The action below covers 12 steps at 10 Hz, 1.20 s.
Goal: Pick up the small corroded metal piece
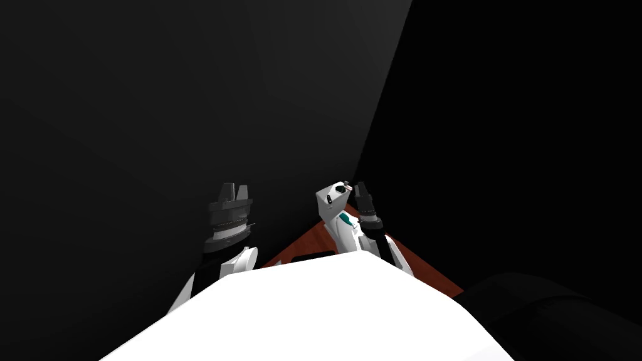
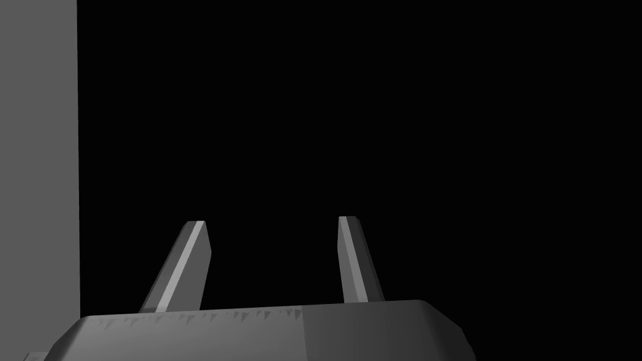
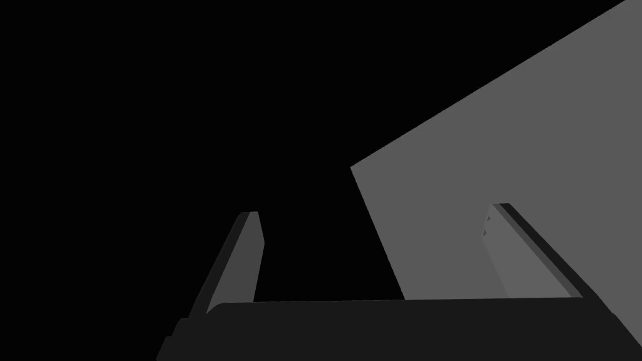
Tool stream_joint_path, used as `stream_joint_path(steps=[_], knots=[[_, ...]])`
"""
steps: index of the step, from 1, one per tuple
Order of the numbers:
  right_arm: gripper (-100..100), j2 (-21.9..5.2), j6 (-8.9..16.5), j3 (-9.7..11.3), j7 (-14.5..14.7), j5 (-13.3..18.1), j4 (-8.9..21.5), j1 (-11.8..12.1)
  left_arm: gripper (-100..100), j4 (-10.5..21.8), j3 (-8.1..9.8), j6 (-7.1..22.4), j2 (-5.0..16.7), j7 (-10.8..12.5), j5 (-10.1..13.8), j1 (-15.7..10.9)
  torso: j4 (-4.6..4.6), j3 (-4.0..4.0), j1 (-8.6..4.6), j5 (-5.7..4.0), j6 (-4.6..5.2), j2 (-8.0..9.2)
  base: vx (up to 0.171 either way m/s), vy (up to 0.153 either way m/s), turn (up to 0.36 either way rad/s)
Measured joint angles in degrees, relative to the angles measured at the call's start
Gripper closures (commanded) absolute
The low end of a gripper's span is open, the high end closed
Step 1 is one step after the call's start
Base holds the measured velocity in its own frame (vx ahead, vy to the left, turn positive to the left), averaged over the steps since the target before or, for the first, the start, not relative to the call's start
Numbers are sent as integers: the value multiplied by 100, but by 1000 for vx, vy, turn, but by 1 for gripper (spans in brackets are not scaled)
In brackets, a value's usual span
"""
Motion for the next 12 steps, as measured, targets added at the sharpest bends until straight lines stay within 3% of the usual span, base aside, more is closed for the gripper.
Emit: stream_joint_path(steps=[4,12], knots=[[-100,-210,120,-37,66,569,58,28,0,0,0,0,0,0,0,0,0,1,-3,-1,0,3,9,17,11],[-100,-358,383,-86,277,1840,329,-45,0,0,0,0,0,0,0,0,0,1,0,0,0,2,12,21,15]])
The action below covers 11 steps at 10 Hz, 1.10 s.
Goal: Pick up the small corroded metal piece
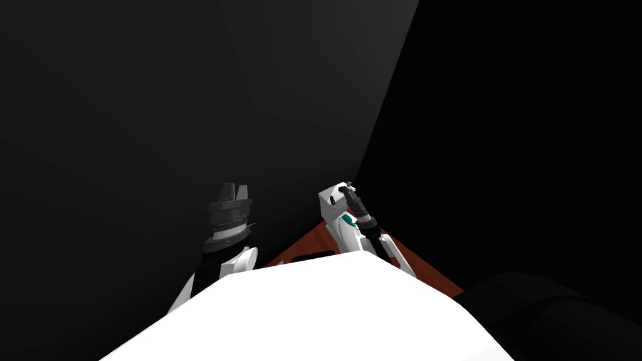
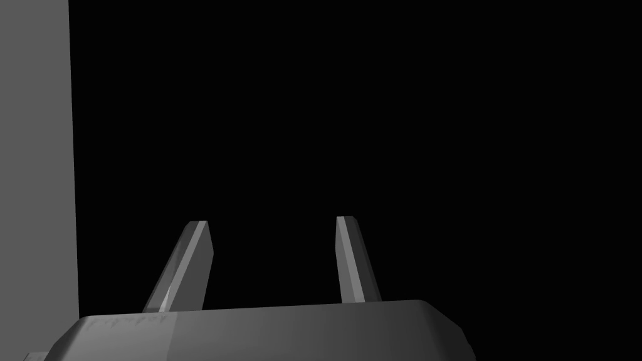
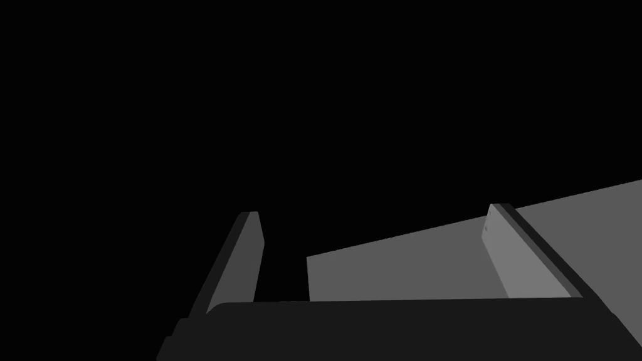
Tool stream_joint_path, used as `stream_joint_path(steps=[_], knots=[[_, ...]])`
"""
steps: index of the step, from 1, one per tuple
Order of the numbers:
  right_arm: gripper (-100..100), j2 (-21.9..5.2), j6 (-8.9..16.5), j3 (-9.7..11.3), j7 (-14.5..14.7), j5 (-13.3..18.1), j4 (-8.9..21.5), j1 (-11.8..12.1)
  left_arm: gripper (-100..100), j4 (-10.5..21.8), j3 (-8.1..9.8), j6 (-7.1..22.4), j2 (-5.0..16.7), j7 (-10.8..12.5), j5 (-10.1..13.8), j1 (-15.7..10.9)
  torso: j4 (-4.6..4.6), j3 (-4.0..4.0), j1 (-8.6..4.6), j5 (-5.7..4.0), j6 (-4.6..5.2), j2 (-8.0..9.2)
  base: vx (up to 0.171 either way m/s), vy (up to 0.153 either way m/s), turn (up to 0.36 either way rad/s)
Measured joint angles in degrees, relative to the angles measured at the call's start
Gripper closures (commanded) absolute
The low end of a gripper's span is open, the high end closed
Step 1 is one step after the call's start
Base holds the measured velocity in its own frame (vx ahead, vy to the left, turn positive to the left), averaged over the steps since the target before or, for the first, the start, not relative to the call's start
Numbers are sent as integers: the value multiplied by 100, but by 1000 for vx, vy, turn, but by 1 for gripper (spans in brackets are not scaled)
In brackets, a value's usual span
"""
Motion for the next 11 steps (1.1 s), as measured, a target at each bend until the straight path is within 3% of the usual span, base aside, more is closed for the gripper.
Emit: stream_joint_path(steps=[11], knots=[[-100,-24,363,-47,282,1771,305,-36,0,0,0,0,0,0,0,0,0,0,-2,0,1,-1,11,20,15]])
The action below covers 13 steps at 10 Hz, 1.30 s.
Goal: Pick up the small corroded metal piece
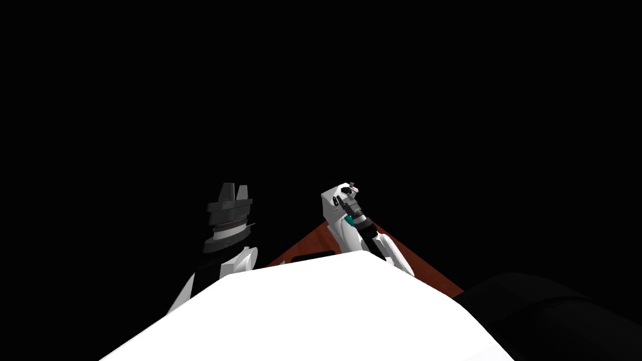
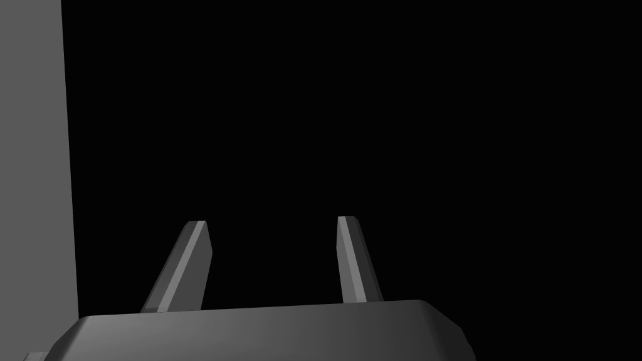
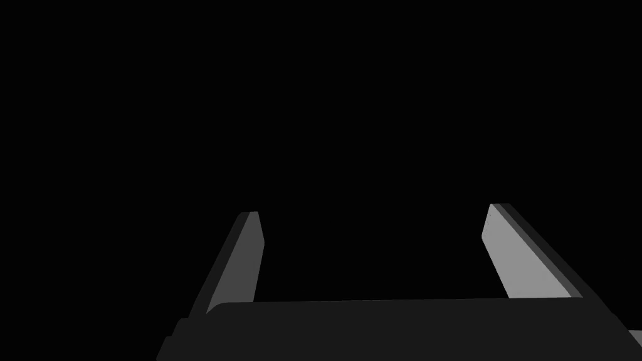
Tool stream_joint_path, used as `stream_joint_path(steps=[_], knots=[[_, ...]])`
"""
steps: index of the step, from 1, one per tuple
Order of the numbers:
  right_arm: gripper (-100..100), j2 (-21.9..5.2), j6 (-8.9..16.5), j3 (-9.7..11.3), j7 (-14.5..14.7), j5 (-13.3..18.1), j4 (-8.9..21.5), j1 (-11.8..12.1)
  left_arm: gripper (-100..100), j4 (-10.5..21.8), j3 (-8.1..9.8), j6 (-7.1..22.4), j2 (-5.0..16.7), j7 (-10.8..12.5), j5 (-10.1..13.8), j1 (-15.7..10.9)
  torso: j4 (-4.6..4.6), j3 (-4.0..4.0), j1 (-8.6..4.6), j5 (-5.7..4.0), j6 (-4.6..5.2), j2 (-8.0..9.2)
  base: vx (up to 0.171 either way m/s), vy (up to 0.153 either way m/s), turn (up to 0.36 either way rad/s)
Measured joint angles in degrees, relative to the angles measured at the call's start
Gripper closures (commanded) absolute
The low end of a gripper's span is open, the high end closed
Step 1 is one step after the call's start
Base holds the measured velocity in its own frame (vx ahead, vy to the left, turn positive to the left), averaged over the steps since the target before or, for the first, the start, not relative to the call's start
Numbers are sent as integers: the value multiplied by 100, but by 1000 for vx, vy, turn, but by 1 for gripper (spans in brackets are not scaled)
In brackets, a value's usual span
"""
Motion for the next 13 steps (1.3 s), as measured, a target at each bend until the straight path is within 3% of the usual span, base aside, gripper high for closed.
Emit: stream_joint_path(steps=[13], knots=[[-100,-123,494,-73,294,2122,437,-84,0,0,0,0,0,0,0,0,0,1,0,0,0,1,11,18,12]])
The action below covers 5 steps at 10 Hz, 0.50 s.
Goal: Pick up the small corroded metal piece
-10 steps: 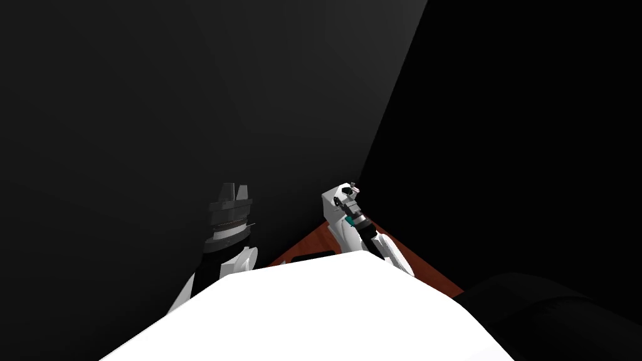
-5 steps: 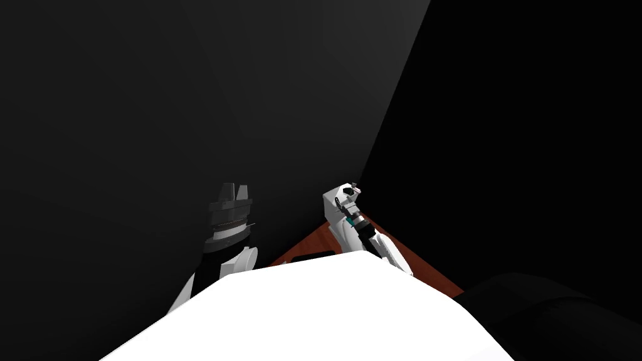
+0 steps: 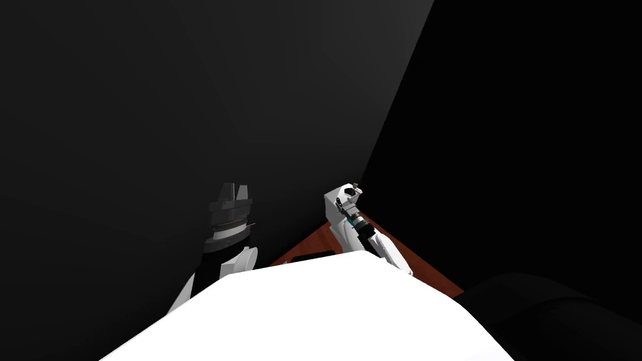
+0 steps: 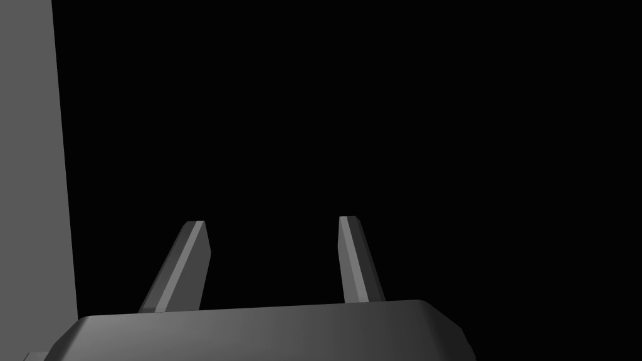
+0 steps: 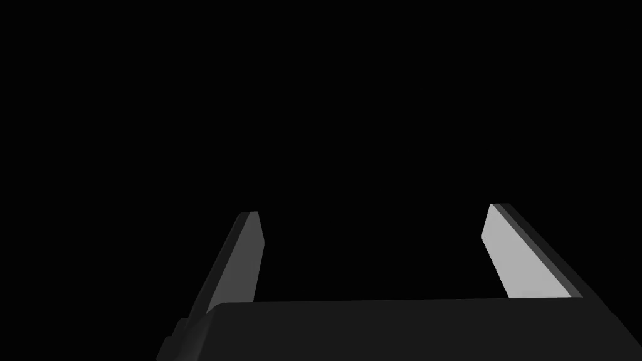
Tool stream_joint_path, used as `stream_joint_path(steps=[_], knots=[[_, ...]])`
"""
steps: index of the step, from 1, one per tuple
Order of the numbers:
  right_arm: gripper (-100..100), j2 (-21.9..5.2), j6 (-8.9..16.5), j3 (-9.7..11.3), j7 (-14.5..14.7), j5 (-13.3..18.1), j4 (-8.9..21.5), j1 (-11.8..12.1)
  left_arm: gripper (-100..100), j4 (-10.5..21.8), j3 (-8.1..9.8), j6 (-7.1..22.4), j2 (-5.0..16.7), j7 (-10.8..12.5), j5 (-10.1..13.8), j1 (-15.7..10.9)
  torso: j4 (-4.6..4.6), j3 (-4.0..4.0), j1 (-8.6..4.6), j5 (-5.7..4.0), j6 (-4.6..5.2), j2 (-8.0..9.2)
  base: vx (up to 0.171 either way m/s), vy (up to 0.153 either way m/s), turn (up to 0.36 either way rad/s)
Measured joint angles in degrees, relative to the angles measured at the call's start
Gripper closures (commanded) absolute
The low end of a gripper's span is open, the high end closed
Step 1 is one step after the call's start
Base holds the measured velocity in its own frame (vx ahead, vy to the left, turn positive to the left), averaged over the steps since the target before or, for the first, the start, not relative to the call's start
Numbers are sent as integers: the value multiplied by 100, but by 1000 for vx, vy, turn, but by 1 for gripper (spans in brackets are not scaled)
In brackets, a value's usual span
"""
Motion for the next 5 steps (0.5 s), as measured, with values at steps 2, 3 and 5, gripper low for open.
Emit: stream_joint_path(steps=[2,3,5], knots=[[-100,-6,53,-11,54,294,94,-30,0,0,0,0,0,0,0,0,0,0,0,0,0,-1,12,23,20],[-100,12,75,-27,102,464,158,-45,0,0,0,0,0,0,0,0,0,0,1,0,0,0,15,31,28],[-100,2,161,-55,179,813,261,-51,0,0,0,0,0,0,0,0,-1,-1,2,0,0,-2,12,16,4]])
